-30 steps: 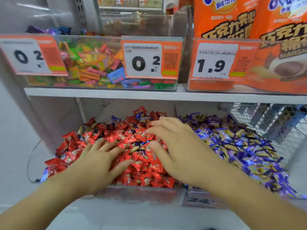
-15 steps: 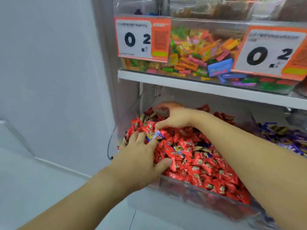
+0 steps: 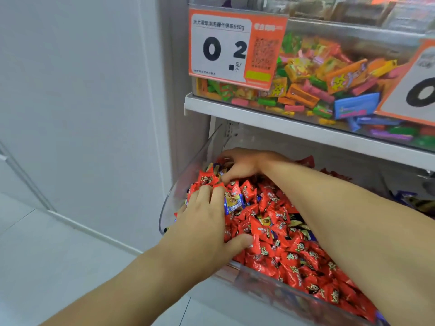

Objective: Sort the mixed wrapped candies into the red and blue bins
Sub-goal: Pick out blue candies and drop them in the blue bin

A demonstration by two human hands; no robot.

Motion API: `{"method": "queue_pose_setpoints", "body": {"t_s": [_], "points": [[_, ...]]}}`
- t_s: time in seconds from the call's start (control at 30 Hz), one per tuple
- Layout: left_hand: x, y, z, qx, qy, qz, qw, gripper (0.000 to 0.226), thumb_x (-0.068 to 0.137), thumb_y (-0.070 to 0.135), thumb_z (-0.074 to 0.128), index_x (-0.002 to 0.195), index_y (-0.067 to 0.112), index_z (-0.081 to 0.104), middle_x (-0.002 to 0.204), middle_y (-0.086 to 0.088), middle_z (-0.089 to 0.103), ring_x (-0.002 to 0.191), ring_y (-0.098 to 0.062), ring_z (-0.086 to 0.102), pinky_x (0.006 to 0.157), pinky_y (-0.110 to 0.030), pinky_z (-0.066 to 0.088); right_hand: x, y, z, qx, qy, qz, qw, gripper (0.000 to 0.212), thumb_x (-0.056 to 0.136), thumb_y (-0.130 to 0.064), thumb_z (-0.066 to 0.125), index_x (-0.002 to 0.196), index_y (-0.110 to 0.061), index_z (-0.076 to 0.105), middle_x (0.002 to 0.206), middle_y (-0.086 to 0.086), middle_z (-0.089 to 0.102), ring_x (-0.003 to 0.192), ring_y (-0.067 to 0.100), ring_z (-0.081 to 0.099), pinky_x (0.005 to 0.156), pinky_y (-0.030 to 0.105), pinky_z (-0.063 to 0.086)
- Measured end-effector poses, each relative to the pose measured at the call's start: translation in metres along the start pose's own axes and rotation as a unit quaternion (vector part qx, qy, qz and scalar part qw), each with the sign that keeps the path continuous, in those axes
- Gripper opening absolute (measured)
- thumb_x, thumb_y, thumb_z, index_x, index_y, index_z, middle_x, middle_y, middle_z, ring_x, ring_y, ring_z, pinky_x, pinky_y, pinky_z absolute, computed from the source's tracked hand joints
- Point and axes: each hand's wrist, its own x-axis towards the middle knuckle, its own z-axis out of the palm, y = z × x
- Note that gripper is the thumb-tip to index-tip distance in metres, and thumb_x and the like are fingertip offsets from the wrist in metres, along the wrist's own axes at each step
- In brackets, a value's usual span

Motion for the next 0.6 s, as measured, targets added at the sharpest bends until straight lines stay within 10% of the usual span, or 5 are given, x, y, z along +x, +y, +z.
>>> {"method": "queue_pose_setpoints", "body": {"t_s": [0.2,0.33,0.6], "points": [[0.002,0.01,0.008,0.005,0.054,-0.052,0.997,0.095,0.075,0.069,0.063,0.145,0.023,0.018,0.142,-0.003,0.016,0.133,-0.021,0.022,0.109,-0.039,0.037,-0.004,0.002,0.001,0.117,-0.023,-0.079,0.99,0.074,0.039,-0.046,0.078,0.11,-0.044,0.058,0.124,-0.005,0.064,0.115,0.021,0.06,0.1,0.042,0.05],[0.002,0.007,0.012,0.009,0.036,-0.055,0.998,0.098,0.08,0.067,0.057,0.149,0.018,0.009,0.145,-0.001,0.023,0.135,-0.02,0.025,0.112,-0.042,0.033,-0.013,-0.002,0.001,0.268,-0.017,-0.099,0.958,0.043,0.065,-0.027,0.078,0.107,-0.028,0.069,0.109,0.004,0.072,0.102,0.022,0.066,0.097,0.043,0.049],[0.007,-0.001,0.012,-0.062,-0.002,-0.049,0.997,0.093,0.075,0.065,0.064,0.145,0.023,0.022,0.138,0.005,0.035,0.129,-0.015,0.032,0.109,-0.039,0.036,-0.008,-0.024,0.014,0.004,0.011,-0.119,0.993,0.027,0.086,-0.047,0.073,0.085,-0.027,0.054,0.084,-0.009,0.057,0.079,0.016,0.054,0.07,0.03,0.044]]}}
